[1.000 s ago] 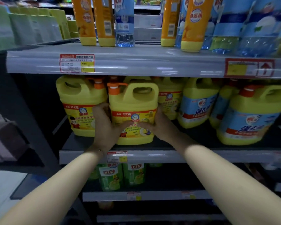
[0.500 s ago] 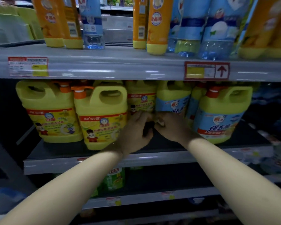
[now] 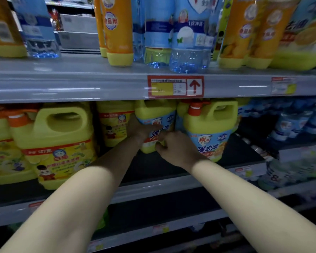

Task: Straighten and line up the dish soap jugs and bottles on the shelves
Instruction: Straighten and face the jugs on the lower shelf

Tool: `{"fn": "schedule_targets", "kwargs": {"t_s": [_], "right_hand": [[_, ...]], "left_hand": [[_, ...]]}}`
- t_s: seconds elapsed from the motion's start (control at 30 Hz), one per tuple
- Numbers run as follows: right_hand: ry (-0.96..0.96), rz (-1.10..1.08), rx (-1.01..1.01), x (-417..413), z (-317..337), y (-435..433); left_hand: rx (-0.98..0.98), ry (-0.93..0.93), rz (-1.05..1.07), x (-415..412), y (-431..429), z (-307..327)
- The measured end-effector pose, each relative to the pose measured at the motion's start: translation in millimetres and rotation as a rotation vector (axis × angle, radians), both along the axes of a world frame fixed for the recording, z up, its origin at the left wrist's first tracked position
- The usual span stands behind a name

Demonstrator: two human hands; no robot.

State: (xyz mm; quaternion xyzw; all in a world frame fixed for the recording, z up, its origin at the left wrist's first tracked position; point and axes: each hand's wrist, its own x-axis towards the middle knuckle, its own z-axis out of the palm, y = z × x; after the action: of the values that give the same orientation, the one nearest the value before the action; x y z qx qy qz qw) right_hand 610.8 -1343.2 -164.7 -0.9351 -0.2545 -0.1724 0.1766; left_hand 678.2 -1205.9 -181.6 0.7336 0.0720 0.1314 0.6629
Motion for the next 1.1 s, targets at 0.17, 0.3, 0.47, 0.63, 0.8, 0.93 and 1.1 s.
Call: {"fn": "schedule_targets", "kwargs": {"t_s": [0.17,0.3,0.47,0.63,0.8,0.93,1.1], "right_hand": [[0.019,0.01,0.055,0.8,3.7,-3.1],[0.065,-0.059,0.133,4.5,-0.8,-2.1],[0.258,-0.044,0.603,2.3,-7.6,0.2],[0.477,0.012,0.573,-7.4,-12.2,-1.7],[0.475,0.102,0.598,-23.8,-21.6,-13.2],[0.294,-0.001,0.65,-40.6,-15.9,-33.2],[0.171,-0.004,0.81,-53.6,-14.9,-80.6]], "left_hand": [[-0.023,-0.068,-0.016,-16.2,5.7,-4.9],[-0.1,-0.079,-0.035,-30.4,21.0,-11.7],[-0.147,-0.067,-0.101,-65.0,41.8,-14.2],[-0.124,-0.12,-0.192,-96.5,58.0,-15.0],[-0.075,-0.147,-0.249,-120.0,53.7,-7.4],[-0.059,-0.123,-0.278,-121.0,33.3,1.8],[-0.118,-0.047,-0.417,-125.0,-17.7,9.2]]}}
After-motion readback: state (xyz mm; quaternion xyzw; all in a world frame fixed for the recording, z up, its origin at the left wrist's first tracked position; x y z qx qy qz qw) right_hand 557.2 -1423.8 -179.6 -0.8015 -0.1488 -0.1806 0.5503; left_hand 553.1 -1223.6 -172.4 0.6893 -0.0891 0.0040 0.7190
